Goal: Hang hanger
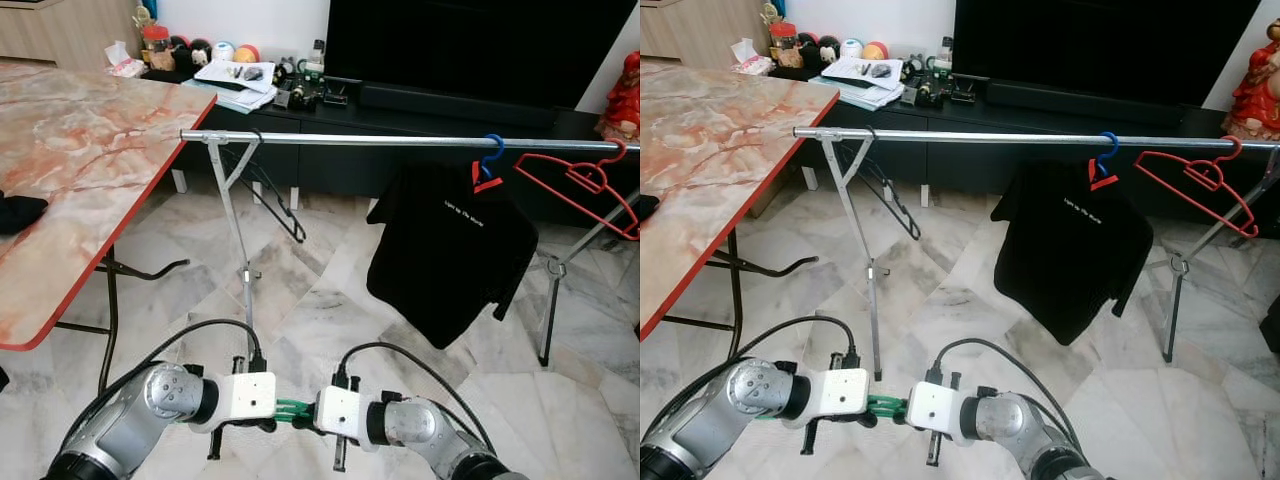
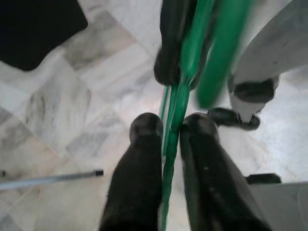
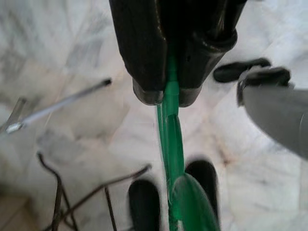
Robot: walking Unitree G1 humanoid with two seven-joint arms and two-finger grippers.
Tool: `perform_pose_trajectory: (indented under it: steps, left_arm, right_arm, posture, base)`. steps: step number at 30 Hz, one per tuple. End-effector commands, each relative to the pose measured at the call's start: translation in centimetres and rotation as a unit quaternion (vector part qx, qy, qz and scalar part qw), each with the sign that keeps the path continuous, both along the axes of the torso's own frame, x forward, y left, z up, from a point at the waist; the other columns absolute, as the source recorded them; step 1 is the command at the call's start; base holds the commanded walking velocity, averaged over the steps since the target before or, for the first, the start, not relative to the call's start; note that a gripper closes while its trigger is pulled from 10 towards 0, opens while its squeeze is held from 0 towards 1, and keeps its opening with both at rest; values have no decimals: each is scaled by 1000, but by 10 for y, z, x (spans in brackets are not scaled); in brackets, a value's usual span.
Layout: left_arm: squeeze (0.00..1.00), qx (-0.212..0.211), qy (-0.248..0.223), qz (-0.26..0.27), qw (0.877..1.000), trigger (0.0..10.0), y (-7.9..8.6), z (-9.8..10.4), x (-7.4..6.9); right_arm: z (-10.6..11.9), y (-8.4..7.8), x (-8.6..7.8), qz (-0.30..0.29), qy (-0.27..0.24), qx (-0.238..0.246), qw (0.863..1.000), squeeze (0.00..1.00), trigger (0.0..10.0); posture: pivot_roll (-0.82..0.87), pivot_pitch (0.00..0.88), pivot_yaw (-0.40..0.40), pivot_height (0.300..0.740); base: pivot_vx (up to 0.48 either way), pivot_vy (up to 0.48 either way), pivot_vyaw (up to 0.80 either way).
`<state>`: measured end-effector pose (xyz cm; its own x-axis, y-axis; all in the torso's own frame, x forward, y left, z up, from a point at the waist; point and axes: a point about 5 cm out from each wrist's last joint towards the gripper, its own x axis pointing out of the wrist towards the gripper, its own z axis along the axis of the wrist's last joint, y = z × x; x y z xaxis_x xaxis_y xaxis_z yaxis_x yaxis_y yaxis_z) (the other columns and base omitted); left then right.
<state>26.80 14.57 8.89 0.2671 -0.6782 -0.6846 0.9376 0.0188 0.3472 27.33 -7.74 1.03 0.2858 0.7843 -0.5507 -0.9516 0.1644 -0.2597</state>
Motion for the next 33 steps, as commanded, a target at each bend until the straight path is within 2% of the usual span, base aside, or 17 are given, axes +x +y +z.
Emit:
perform_pose_trajectory:
  steps: [1,4,11,13,15,16,18,19,20,21,22,23,24,26,28,32,33]
  left_arm:
    - [1000,-5,3,-7,1000,10000,-1,4,-2]
    - [1000,-12,10,-9,1000,10000,-1,6,-4]
    - [1000,7,43,-12,999,10000,8,4,-11]
    - [1000,17,49,-4,999,10000,13,0,-13]
    - [1000,26,54,26,998,10000,24,-11,-13]
    - [1000,28,50,54,997,10000,32,-19,-13]
    - [1000,23,40,84,995,10000,37,-26,-10]
    - [624,14,28,119,992,10000,41,-31,-7]
    - [0,2,19,163,986,10000,46,-37,-4]
    - [0,-12,13,211,977,10000,51,-44,-2]
    - [0,-41,-4,319,947,10000,65,-60,0]
    - [0,-48,-5,353,934,10000,69,-65,-1]
    - [0,-52,5,411,910,10000,78,-77,-6]
    - [0,-50,24,478,877,10000,88,-93,-17]
    - [0,-39,52,554,830,10000,99,-115,-37]
    - [0,-33,101,657,746,10000,103,-149,-77]
    - [0,-33,101,657,746,10000,103,-149,-77]
  right_arm:
    - [-11,-10,-7,-13,24,-23,999,0,0]
    - [-14,-16,-8,-30,31,-27,999,0,0]
    - [-18,-44,1,-173,63,-9,983,0,0]
    - [-21,-58,4,-244,70,-7,967,0,0]
    - [-25,-78,5,-348,79,0,934,0,0]
    - [-28,-88,4,-410,92,19,907,0,0]
    - [-30,-96,2,-457,99,31,884,0,0]
    - [-32,-103,0,-494,106,39,862,0,0]
    - [-36,-108,-4,-523,113,44,843,0,0]
    - [-40,-114,-9,-551,120,43,825,0,0]
    - [-48,-123,-20,-599,136,46,787,0,0]
    - [-51,-125,-24,-614,141,49,775,0,0]
    - [-56,-127,-31,-630,149,50,760,0,0]
    - [-63,-129,-41,-649,159,48,742,0,0]
    - [-72,-131,-57,-669,173,46,721,0,0]
    - [-89,-132,-89,-686,198,20,700,0,0]
    - [-89,-132,-89,-686,198,20,700,0,0]
  posture:
    - [176,102,-110,740]
    - [181,103,-110,740]
    - [180,105,-110,740]
    - [181,105,-108,740]
    - [170,107,-104,740]
    - [169,108,-104,740]
    - [167,110,-102,740]
    - [166,111,-99,740]
    - [166,111,-99,740]
    - [166,113,-97,740]
    - [163,114,-93,740]
    - [160,113,-92,740]
    - [155,113,-91,740]
    - [148,115,-89,740]
    - [146,117,-87,740]
    - [137,123,-86,740]
    - [137,123,-86,740]
  base:
    - [0,0,0]
    - [0,0,0]
    - [0,0,0]
    - [0,0,0]
    - [0,0,0]
    - [0,0,0]
    - [0,0,0]
    - [0,0,0]
    - [0,0,0]
    - [0,0,0]
    - [0,0,0]
    - [0,0,0]
    - [0,0,0]
    - [0,0,0]
    - [0,0,0]
    - [0,0,0]
    - [0,0,0]
